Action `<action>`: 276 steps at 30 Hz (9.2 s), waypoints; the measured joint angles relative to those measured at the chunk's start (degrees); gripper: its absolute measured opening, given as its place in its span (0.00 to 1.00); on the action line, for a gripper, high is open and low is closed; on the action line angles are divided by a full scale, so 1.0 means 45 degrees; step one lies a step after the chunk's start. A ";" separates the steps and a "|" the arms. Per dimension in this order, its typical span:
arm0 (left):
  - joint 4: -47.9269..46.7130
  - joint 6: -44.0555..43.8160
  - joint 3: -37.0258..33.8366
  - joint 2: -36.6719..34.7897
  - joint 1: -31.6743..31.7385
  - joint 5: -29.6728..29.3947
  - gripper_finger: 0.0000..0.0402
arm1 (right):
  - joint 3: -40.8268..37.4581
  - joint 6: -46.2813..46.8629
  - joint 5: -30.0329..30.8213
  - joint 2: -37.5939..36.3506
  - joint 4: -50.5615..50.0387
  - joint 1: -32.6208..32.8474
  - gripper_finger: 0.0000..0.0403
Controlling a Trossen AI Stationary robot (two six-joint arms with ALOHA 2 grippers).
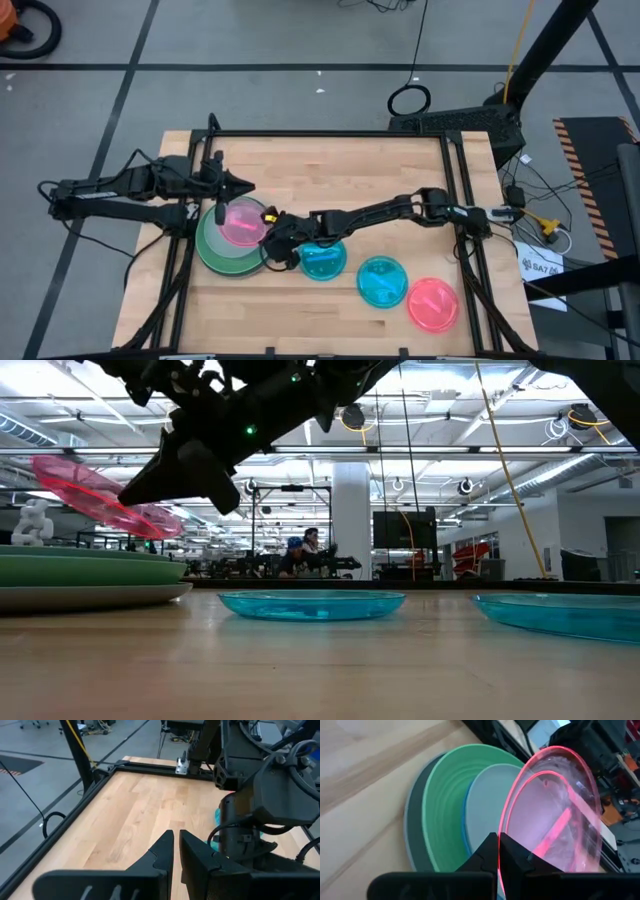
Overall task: Stack plastic plates
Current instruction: Stack the top light pink plate on top of the light green plate, then stack the top light blue plate on top of the light pink plate
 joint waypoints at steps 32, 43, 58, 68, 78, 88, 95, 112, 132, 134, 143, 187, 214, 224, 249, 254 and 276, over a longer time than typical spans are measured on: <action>-0.0500 -0.4387 -0.2394 -0.0149 -0.2176 -0.2312 0.09 | -0.0010 0.3926 0.2998 -0.1599 -0.6172 0.0644 0.18; 0.0278 -0.4630 -0.2880 0.0019 -0.3255 -0.3004 0.09 | -0.0010 0.8509 0.0851 -0.2507 -1.1973 0.0651 0.18; 0.0375 -0.4330 -0.2880 0.0024 -0.3374 -0.3007 0.09 | -0.3559 0.8396 0.0972 -0.3227 -1.0950 0.0360 0.33; 0.0364 -0.4352 -0.2880 0.0024 -0.3369 -0.3434 0.09 | -0.9882 0.9226 0.1001 -0.7388 -0.3035 -0.0433 0.33; 0.0361 -0.4131 -0.2880 0.0024 -0.3364 -0.4152 0.09 | -1.4547 1.0712 0.1368 -0.7506 0.6489 -0.0737 0.32; 0.0947 -0.3301 -0.2880 0.0024 -0.3360 -0.4892 0.09 | -1.4520 1.1152 0.1639 -0.6063 0.8545 -0.0772 0.32; 0.1224 -0.2837 -0.2875 0.0024 -0.3360 -0.5027 0.09 | -1.4518 1.2072 0.1593 -0.5513 0.8711 -0.0772 0.32; 0.1269 -0.2740 -0.2875 0.0022 -0.3360 -0.5093 0.09 | -1.4302 1.3336 0.1239 -0.4736 0.8939 -0.0772 0.32; 0.1263 -0.2694 -0.2875 0.0024 -0.3360 -0.5110 0.09 | -1.3752 1.2186 0.1341 -0.4721 0.8143 -0.0772 0.32; 0.1263 -0.2659 -0.2875 0.0021 -0.3360 -0.5111 0.09 | -1.3755 1.2172 0.1343 -0.4721 0.8136 -0.0788 0.32; 0.1263 -0.2531 -0.2875 0.0024 -0.3363 -0.5110 0.09 | -1.3755 1.2380 0.1296 -0.4721 0.8131 -0.0845 0.30; 0.1274 -0.3081 -0.2875 0.0024 -0.3362 -0.5105 0.09 | -1.3770 1.0557 0.1686 -0.5279 0.9743 -0.0865 0.00; 0.1666 -0.3408 -0.2871 0.0024 -0.3361 -0.5100 0.09 | -1.3765 0.8454 0.2631 -1.0441 0.7197 -0.0889 0.00; 0.1923 -0.3245 -0.2871 0.0024 -0.3364 -0.5095 0.09 | -1.3765 0.3933 0.4969 -1.0576 1.0105 -0.0845 0.00; 0.4238 -0.2700 -0.2866 0.0298 -0.3369 -0.3332 0.09 | -1.3765 0.0033 0.5943 -1.0554 1.1422 -0.0746 0.00; 0.5628 -0.1990 -0.2866 0.1418 -0.3360 -0.3363 0.15 | -1.3765 -0.0209 0.5921 -1.0550 1.1347 -0.0466 0.00; 0.9687 -0.1824 -0.2866 0.5536 -0.3068 -0.4634 0.44 | -1.3765 -0.1678 0.6003 -1.0554 1.1657 0.0248 0.00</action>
